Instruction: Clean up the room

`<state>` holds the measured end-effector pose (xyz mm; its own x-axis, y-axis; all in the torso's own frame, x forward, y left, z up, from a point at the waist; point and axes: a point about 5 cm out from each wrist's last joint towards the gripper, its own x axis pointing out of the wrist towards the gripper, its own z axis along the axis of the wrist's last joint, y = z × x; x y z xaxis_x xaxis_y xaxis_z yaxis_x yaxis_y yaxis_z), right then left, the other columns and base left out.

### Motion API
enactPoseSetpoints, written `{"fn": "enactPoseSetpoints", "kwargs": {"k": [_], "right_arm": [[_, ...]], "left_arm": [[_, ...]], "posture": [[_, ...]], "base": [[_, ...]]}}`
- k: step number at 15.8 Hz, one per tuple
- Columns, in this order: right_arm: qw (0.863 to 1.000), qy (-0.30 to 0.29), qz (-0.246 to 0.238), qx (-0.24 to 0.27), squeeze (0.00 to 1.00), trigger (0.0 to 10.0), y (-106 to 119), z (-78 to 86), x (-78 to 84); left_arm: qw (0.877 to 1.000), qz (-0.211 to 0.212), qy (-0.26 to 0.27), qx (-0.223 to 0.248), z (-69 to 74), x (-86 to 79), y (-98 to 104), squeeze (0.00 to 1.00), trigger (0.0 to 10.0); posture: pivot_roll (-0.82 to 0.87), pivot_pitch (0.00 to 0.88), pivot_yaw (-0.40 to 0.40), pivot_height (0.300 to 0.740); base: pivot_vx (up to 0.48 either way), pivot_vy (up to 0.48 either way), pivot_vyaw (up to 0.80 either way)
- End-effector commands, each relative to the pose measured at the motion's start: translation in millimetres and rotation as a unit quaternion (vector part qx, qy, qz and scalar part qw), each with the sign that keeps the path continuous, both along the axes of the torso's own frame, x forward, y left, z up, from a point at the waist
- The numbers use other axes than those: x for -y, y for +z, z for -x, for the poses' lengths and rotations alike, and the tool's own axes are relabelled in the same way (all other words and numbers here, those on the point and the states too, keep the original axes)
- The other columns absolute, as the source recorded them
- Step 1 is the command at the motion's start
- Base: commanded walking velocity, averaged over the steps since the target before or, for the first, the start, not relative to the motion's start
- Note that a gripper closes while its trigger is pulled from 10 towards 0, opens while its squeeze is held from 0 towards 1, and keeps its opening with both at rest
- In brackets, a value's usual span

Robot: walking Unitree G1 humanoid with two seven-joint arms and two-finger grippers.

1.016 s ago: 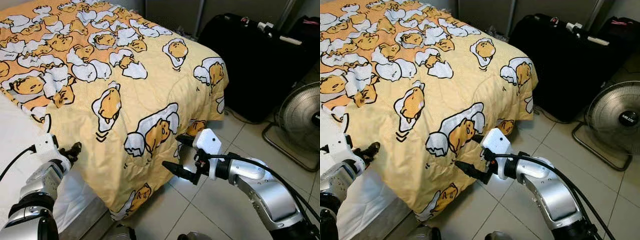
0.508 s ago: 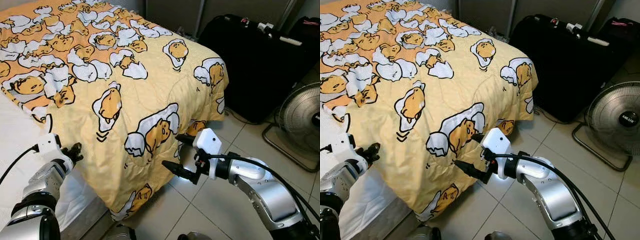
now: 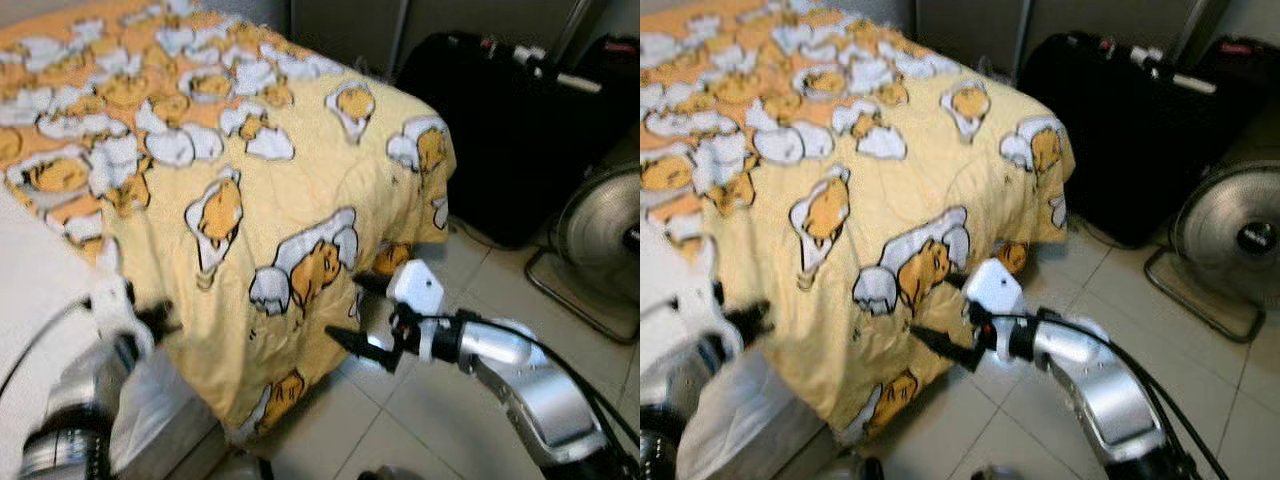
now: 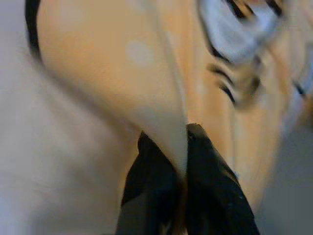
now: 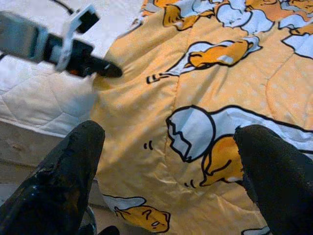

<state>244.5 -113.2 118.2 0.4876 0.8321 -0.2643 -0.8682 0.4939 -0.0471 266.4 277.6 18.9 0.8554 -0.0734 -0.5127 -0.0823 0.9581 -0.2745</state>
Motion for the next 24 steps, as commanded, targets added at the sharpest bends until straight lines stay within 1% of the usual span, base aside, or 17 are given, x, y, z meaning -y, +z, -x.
{"fn": "enactPoseSetpoints", "kwargs": {"k": [1, 2, 3, 5, 7, 9, 11, 12, 13, 15, 17, 19, 20, 21, 22, 23, 24], "right_arm": [[1.000, -0.005, 0.000, 0.011, 0.00, 10.0, 4, -0.2, 2.7], [1.000, -0.006, 0.001, 0.011, 0.00, 10.0, 3, 0.3, 3.1], [1.000, -0.006, 0.000, 0.010, 0.00, 10.0, 2, 1.1, 3.1], [1.000, -0.005, -0.001, 0.010, 0.00, 10.0, 2, 0.1, 1.0], [1.000, -0.003, -0.002, 0.013, 0.00, 10.0, 3, -2.3, -1.7], [1.000, -0.002, -0.001, 0.014, 0.00, 10.0, 3, -2.1, -1.5], [1.000, -0.004, 0.000, 0.011, 0.00, 10.0, 2, -0.9, 0.1], [1.000, -0.005, 0.001, 0.010, 0.00, 10.0, 1, -0.2, 0.4], [1.000, -0.006, 0.001, 0.009, 0.00, 10.0, 1, -0.1, 0.7], [1.000, -0.011, 0.001, 0.009, 0.00, 10.0, 0, -0.6, 1.4], [1.000, -0.024, -0.003, 0.008, 0.00, 10.0, -1, -0.5, 3.0], [0.999, -0.041, -0.008, 0.009, 0.00, 10.0, -2, -0.3, 5.5], [0.996, -0.081, -0.025, 0.016, 0.00, 10.0, 0, -1.7, 9.5], [0.994, -0.103, -0.037, 0.012, 0.00, 10.0, 1, -2.9, 11.3], [0.989, -0.140, -0.047, 0.014, 0.00, 10.0, 2, -5.9, 14.4], [0.974, -0.213, -0.063, 0.033, 0.00, 10.0, 4, -12.4, 20.8], [0.948, -0.299, -0.094, 0.050, 0.00, 10.0, 8, -15.6, 26.9]], "left_arm": [[0.999, 0.003, -0.032, -0.012, 4.7, 7.3, -2, 0.00, 0.0], [0.999, -0.003, -0.050, -0.018, 13.0, 10.3, -3, 0.00, 0.0], [0.997, -0.016, -0.074, -0.030, 28.4, 14.4, -4, 0.00, 0.0], [0.996, -0.041, -0.074, -0.033, 34.8, 12.6, -2, 0.00, 0.0], [0.995, -0.070, -0.058, -0.030, 33.8, 8.4, 2, 0.00, 0.0], [0.995, -0.079, -0.059, -0.034, 33.3, 10.0, 7, 0.00, 0.0], [0.995, -0.072, -0.054, -0.049, 34.3, 13.2, 2, 0.00, 10.0], [0.996, -0.052, -0.055, -0.045, 34.7, 16.6, 2, 0.29, 10.0], [0.997, -0.039, -0.050, -0.040, 34.9, 19.7, 4, 1.00, 10.0], [0.996, -0.044, -0.064, -0.049, 37.3, 23.9, 3, 1.00, 10.0], [0.992, -0.084, -0.068, -0.062, 44.3, 20.1, 4, 1.00, 10.0], [0.991, -0.093, -0.070, -0.066, 51.8, 17.5, 9, 0.00, 10.0], [0.988, -0.126, -0.086, 0.003, 49.9, 21.7, 32, 0.00, 10.0], [0.983, -0.149, -0.090, 0.053, 45.9, 25.2, 47, 0.00, 10.0], [0.976, -0.162, -0.091, 0.114, 40.0, 33.5, 66, 0.00, 10.0], [0.966, -0.159, -0.093, 0.180, 31.3, 51.8, 91, 0.00, 10.0], [0.942, -0.176, -0.104, 0.266, 20.7, 77.3, 120, 0.00, 10.0]], "posture": [[-0.10, 0.029, 0.024, 0.740], [-0.09, 0.027, 0.024, 0.740], [-0.08, 0.026, 0.021, 0.740], [-0.08, 0.027, 0.017, 0.740], [-0.07, 0.029, 0.015, 0.740], [-0.08, 0.033, 0.017, 0.740], [-0.08, 0.035, 0.019, 0.740], [-0.08, 0.037, 0.020, 0.740], [-0.08, 0.036, 0.020, 0.740], [-0.07, 0.029, 0.024, 0.740], [-0.07, 0.014, 0.029, 0.740], [-0.06, 0.000, 0.037, 0.740], [-0.05, 0.000, 0.037, 0.740], [-0.05, 0.000, 0.037, 0.740], [-0.03, 0.000, 0.031, 0.740], [-0.03, 0.000, 0.028, 0.740], [-0.02, 0.000, 0.021, 0.740]], "base": [[0.000, 0.000, 0.00], [0.000, 0.000, 0.00], [0.000, 0.000, 0.00], [0.000, 0.000, 0.00], [0.000, 0.000, 0.00], [0.000, 0.000, 0.00], [0.000, 0.000, 0.00], [0.000, 0.000, 0.00], [0.000, 0.000, 0.00], [0.000, 0.000, 0.00], [0.000, 0.000, 0.00], [0.000, 0.000, 0.00], [0.000, 0.000, 0.00], [0.000, 0.000, 0.00], [0.000, 0.000, 0.00], [0.000, 0.000, 0.00], [0.000, 0.000, -0.66]]}}
